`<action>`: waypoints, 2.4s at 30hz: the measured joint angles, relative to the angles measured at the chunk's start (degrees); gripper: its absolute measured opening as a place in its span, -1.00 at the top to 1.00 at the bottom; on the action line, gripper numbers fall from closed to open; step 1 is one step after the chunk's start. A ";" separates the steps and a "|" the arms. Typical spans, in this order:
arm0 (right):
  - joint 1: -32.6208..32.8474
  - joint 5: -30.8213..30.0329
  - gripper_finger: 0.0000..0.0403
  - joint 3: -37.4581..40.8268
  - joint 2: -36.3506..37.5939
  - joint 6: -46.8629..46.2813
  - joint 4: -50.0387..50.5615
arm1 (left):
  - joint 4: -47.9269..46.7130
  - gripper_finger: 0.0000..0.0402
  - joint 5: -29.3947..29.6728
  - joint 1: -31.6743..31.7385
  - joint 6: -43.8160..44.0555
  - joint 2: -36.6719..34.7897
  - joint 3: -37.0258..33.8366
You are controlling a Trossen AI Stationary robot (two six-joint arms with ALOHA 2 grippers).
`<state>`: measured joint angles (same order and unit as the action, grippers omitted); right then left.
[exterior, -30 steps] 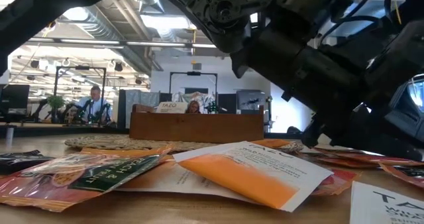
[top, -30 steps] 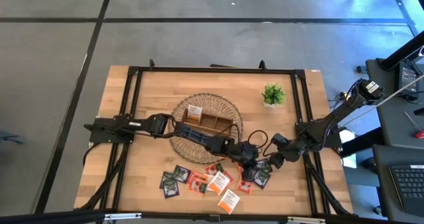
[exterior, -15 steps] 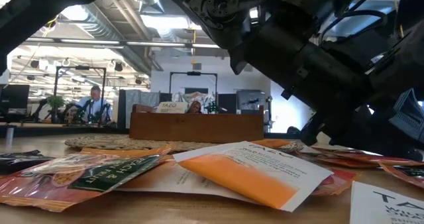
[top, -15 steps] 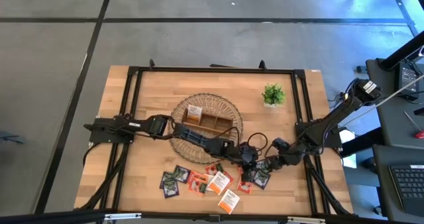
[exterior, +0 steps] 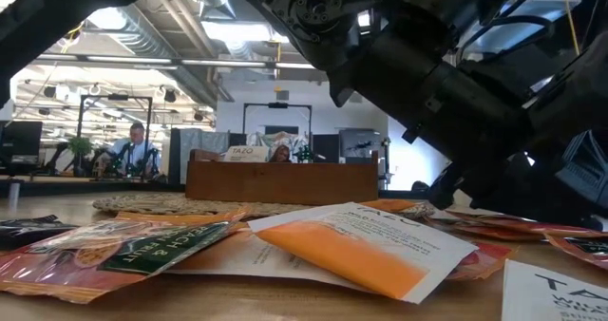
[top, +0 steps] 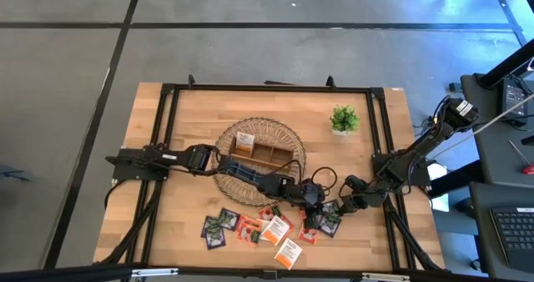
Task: Pick & Place Tea
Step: Put the purple tea bag into the right section of the wooden organizer
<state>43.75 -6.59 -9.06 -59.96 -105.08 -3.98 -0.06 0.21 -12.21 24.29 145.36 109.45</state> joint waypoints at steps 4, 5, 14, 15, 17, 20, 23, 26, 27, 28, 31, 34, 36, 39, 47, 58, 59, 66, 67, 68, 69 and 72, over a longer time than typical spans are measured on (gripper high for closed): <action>-0.02 -0.41 -0.16 0.04 -0.07 -2.13 -0.88 | -0.08 0.37 0.49 0.08 0.00 0.00 -0.04; -0.02 -0.50 -0.16 0.07 -0.07 -2.53 -1.08 | -0.08 0.37 0.69 0.10 0.00 0.00 -0.04; -0.13 -1.15 -0.07 0.17 -0.15 -2.75 -2.50 | -0.02 0.37 1.14 0.37 0.01 0.07 -0.04; -0.13 -1.42 -0.05 0.17 -0.13 -2.74 -2.77 | -0.01 0.37 1.18 0.40 0.01 0.07 -0.04; -0.13 -1.53 -0.01 0.17 -0.15 -2.73 -2.82 | 0.01 0.37 1.40 0.46 0.02 0.09 -0.04; -0.13 -1.53 0.03 0.17 -0.90 -2.78 -3.03 | 0.12 0.37 1.65 0.67 0.04 0.09 -0.04; -0.13 -1.57 0.06 0.16 -2.95 -2.84 -4.54 | 0.25 0.37 1.90 0.79 0.63 0.09 -0.05; -0.13 -1.70 0.06 0.08 -5.41 -2.66 -7.10 | 0.25 0.37 2.05 0.79 0.63 0.09 -0.07; -0.13 -1.70 0.06 0.07 -5.99 -2.64 -7.64 | 0.25 0.37 2.05 0.79 0.66 0.11 -0.07; -0.13 -1.70 0.06 0.02 -6.43 -2.64 -8.00 | 0.23 0.37 2.05 0.79 0.63 0.11 -0.07; -0.13 -1.70 0.07 0.00 -7.06 -2.60 -8.12 | 0.25 0.37 2.05 0.79 0.63 0.11 -0.07; -0.13 -1.62 0.17 0.00 -7.08 -2.56 -7.75 | 0.23 0.37 2.05 0.79 0.63 0.11 -0.07; -0.13 -1.41 0.26 0.00 -7.08 -2.50 -7.64 | 0.22 0.37 2.03 0.79 0.63 0.11 -0.07; -0.13 -0.99 0.41 0.01 -7.10 -2.29 -7.11 | 0.20 0.37 1.96 0.79 0.61 0.11 -0.07; -0.13 -0.85 0.65 0.07 -7.13 -1.16 -6.37 | -0.08 0.37 2.03 0.37 0.44 0.13 -0.07; -0.09 -0.37 0.77 0.11 -7.15 0.62 -6.48 | -0.16 0.37 1.75 0.37 -0.90 0.10 -0.07; -0.09 -0.37 0.77 0.11 -7.15 0.82 -6.64 | -0.32 0.37 1.57 0.37 -2.01 -0.07 -0.10; -0.09 -0.23 0.84 0.13 -7.09 3.40 -7.19 | -0.79 0.37 0.94 0.79 -4.41 -1.28 -0.30; -0.09 -0.20 0.85 0.13 -7.08 3.65 -7.20 | -1.22 0.37 0.94 0.84 -4.44 -1.56 -0.33; -0.09 -0.19 0.87 0.13 -7.08 3.78 -7.18 | -0.87 0.37 0.91 0.85 -4.47 -1.76 -0.31; -0.09 -0.19 0.88 0.13 -7.08 3.93 -7.20 | -0.48 0.37 0.82 0.85 -4.48 -1.98 -0.27; -0.11 -0.19 0.94 0.15 -7.08 4.90 -7.38 | -0.30 0.37 0.07 0.86 -4.50 -2.52 -0.24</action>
<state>43.64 -6.79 -8.91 -67.05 -100.18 -11.36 -0.36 0.29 -11.34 19.79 142.84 109.21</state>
